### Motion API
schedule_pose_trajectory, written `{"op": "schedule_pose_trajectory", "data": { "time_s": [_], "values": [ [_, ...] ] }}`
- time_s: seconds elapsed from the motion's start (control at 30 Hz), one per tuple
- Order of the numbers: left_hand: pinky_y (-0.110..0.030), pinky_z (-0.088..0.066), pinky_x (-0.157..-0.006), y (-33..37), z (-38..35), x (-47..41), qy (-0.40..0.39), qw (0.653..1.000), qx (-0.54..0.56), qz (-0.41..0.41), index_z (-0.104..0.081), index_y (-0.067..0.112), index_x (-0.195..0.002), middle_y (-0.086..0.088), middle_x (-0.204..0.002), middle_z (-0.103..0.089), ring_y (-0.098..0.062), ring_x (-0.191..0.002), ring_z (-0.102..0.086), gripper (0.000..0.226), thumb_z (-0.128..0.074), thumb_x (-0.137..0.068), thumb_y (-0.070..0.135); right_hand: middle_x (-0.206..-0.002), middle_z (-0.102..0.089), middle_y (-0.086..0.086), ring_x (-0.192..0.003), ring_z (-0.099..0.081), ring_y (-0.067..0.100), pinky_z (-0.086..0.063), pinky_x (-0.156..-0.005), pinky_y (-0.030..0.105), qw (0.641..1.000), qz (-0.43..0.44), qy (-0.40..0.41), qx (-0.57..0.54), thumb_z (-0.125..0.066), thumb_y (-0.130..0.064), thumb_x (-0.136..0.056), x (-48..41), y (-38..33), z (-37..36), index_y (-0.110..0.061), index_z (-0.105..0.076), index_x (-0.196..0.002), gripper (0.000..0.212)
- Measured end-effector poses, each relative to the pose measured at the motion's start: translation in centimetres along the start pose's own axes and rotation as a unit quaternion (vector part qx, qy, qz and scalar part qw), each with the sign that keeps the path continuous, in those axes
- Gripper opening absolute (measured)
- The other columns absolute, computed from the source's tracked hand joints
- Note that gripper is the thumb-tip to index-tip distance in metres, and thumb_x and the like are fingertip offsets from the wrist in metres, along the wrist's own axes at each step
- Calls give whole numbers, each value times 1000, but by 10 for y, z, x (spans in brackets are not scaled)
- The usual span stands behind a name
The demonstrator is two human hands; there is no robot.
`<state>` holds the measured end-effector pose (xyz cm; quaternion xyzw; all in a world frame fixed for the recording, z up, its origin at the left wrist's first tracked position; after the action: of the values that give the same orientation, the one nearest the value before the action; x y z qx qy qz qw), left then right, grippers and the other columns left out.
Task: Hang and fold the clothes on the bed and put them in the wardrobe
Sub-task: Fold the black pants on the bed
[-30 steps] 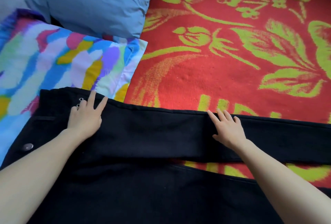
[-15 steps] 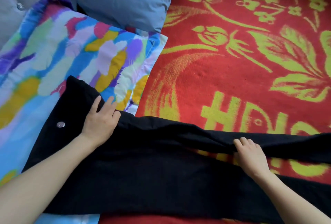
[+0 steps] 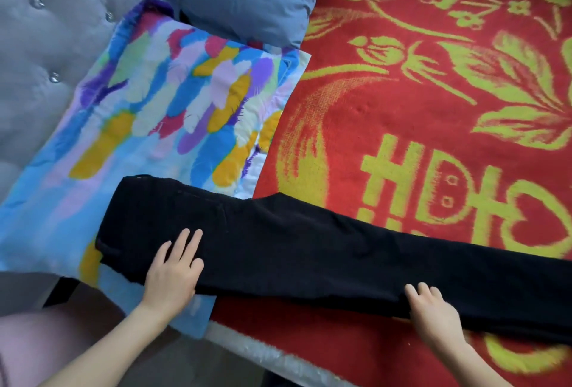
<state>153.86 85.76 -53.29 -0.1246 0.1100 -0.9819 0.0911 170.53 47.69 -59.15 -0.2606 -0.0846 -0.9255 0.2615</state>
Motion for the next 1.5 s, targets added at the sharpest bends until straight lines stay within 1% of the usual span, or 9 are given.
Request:
{"op": "schedule_pose_trajectory", "data": {
  "time_s": [0.07, 0.17, 0.3, 0.6, 0.83, 1.03, 1.13, 1.27, 1.5],
  "values": [
    [-55, -52, -73, 3, -11, 14, -21, 999, 8, 24, -58, 1, -54, -29, -117, -60, -48, -100, -61, 24, -73, -46, -16, -59, -52, 12, -49, -55, 31, -36, -27, 30, 999, -12, 3, 31, -86, 10, -18, 2, 1, 0, 0, -64, -70, 57],
    [-63, -49, -72, 2, -30, 26, -84, 991, 34, 97, -65, -10, -74, -35, -120, -55, -54, -104, -56, 45, -80, -33, -20, -117, -48, 6, -108, -50, 26, -49, -77, 34, 995, -68, -71, 31, -57, -16, -85, 5, 11, -24, -16, -44, -127, 45],
    [-68, -36, -89, 20, -40, 26, -154, 978, 47, 129, -62, -5, -117, -36, -133, -44, -58, -119, -42, 80, -85, -41, -5, -146, -27, 7, -131, -32, 25, -38, -99, 33, 983, -73, -161, -51, -43, -27, -93, 13, 18, -39, -27, -23, -145, 56],
    [-51, -8, -113, 141, -22, -16, -142, 990, 11, 9, 11, 25, -148, -20, -155, 12, -34, -144, 5, 81, -44, -88, 31, -151, -24, 5, -134, -32, 24, -37, -102, 35, 975, -139, -153, -79, -42, -33, -94, 38, 88, -53, -31, -20, -147, 57],
    [-43, -12, -114, 223, -3, -33, -179, 982, 26, -47, 2, 26, -150, -19, -155, 10, -31, -144, 2, 73, -40, -90, 28, -150, -26, 13, -133, -32, 29, -37, -99, 38, 932, -274, -57, -229, -46, -26, -94, 63, 168, -59, -20, -28, -145, 55],
    [-36, -19, -112, 278, -7, -41, -248, 965, 18, -86, 1, 26, -151, -14, -157, 4, -23, -144, -7, 71, -39, -92, 25, -138, -35, 28, -122, -42, 41, -33, -100, 41, 752, -443, 115, -474, -54, -14, -90, 64, 263, -57, -5, -29, -143, 59],
    [-32, -29, -104, 307, -12, -47, -276, 953, 17, -125, -4, 27, -150, -6, -156, -12, -19, -136, -26, 67, -37, -92, 25, -140, -35, 29, -127, -38, 39, -31, -102, 40, 704, -484, 149, -499, -59, -16, -88, 58, 313, -61, -5, -24, -145, 68],
    [-30, -36, -91, 325, -15, -49, -282, 953, -11, -108, -10, 27, -149, -3, -145, -32, -21, -123, -38, 64, -37, -92, 22, -135, -48, 20, -121, -48, 38, -39, -102, 49, 695, -465, 83, -542, -64, -28, -86, 43, 347, -76, -8, -36, -139, 64],
    [-26, -35, -75, 329, -9, -71, -250, 966, -32, -59, -24, 27, -143, 5, -120, -47, -16, -110, -48, 54, -38, -92, 14, -109, -56, 22, -99, -53, 33, -42, -84, 38, 709, -450, 29, -542, -48, -32, -95, 41, 354, -94, -8, -52, -101, 25]
  ]
}}
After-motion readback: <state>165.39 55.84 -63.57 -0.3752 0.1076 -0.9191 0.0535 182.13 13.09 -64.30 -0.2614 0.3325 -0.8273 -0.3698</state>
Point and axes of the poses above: each hand's wrist, its own x-axis away from the middle knuckle, its own z-axis out of the back of the hand, y = z × x, the point moved 5 cm from there along -x, towards the middle knuckle
